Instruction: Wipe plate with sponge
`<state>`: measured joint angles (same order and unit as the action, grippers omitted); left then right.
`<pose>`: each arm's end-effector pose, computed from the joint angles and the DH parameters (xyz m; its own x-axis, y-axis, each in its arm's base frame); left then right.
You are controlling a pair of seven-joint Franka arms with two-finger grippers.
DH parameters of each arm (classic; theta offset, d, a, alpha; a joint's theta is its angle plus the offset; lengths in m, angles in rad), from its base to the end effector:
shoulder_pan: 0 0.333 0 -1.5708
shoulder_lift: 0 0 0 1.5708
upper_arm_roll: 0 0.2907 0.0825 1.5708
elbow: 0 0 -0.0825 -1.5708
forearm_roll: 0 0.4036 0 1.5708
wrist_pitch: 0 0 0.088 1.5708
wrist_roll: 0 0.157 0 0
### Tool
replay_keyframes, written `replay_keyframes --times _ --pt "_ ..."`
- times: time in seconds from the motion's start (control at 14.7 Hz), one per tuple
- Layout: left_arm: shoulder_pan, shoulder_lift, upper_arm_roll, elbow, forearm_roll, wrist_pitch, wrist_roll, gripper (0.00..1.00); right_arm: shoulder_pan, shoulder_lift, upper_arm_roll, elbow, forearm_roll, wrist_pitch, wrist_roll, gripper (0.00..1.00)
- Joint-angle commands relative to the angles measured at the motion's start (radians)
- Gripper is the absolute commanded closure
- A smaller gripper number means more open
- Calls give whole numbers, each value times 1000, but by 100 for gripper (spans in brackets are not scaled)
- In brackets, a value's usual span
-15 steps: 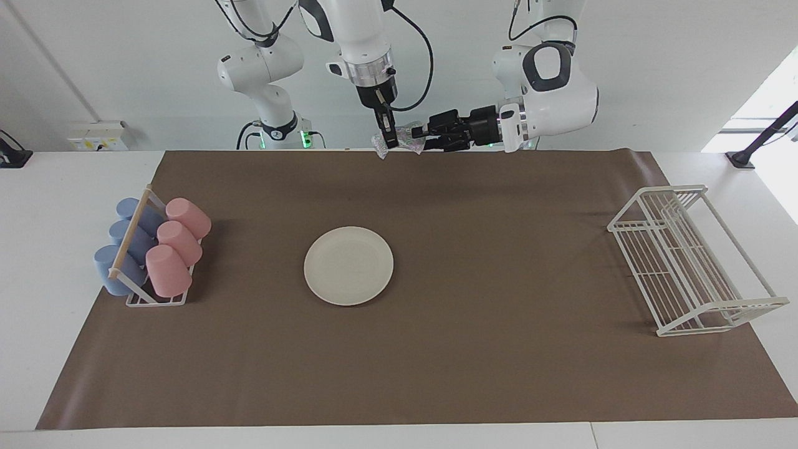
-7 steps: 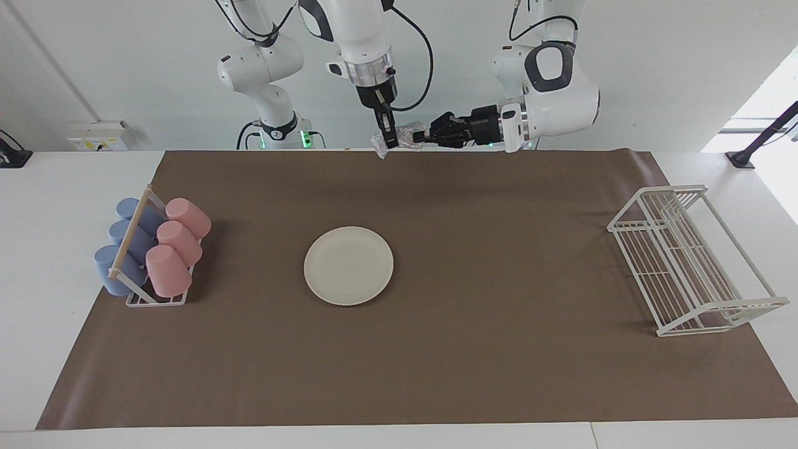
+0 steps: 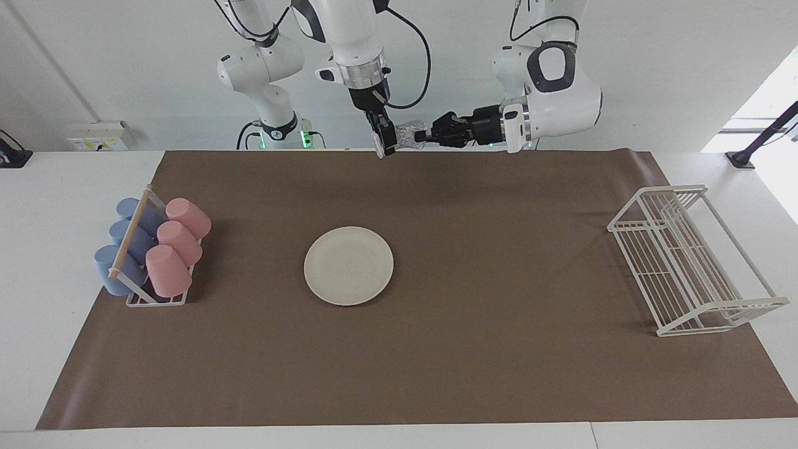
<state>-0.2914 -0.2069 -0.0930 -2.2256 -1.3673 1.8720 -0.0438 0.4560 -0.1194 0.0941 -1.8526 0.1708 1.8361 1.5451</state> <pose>0.4433 -0.3115 0.4521 0.9188 -0.0390 -0.3928 0.3531 -0.3637 0.8620 0.4677 0.3142 0.5018 0.5142 -0.8437 -0.1541 -0.8576 -0.5039 -0.1029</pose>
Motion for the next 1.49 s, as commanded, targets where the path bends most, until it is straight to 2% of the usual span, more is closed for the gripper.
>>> replay_keyframes --times 0.0,0.14,0.27,0.48,0.68,0.82,1.02,1.15,1.22,1.36,1.43 --pt "43 -2 2 1 83 -10 -65 100 -103 -23 1 -3 -8 -63 -301 0" --pt "73 4 2 9 253 -4 -120 100 -182 -29 1 -3 -8 -110 -506 0" --pt "112 4 2 9 331 -19 -126 100 -258 -29 1 -3 -8 -141 -693 0" --pt "138 6 2 12 508 -19 -154 100 -365 -26 1 -3 -10 -144 -1018 0" --pt "149 23 2 47 699 -21 -229 100 -463 -22 1 -3 -10 -153 -1254 0" --pt "155 58 4 124 828 -83 -274 100 -482 -19 1 -3 -16 -140 -1390 0" --pt "169 144 1 327 1098 -244 -368 100 -477 -5 3 4 -115 -103 -1485 0" --pt "158 190 1 433 1244 -325 -390 100 -476 33 4 29 -117 -109 -1534 0" --pt "155 204 -2 466 1305 -353 -390 100 -470 55 -7 68 -116 -126 -1537 0" --pt "134 207 -16 485 1451 -379 -390 100 -389 102 -101 150 -109 -193 -1557 0" --pt "105 207 -19 483 1529 -384 -392 100 -370 106 -120 154 -109 -195 -1566 0"
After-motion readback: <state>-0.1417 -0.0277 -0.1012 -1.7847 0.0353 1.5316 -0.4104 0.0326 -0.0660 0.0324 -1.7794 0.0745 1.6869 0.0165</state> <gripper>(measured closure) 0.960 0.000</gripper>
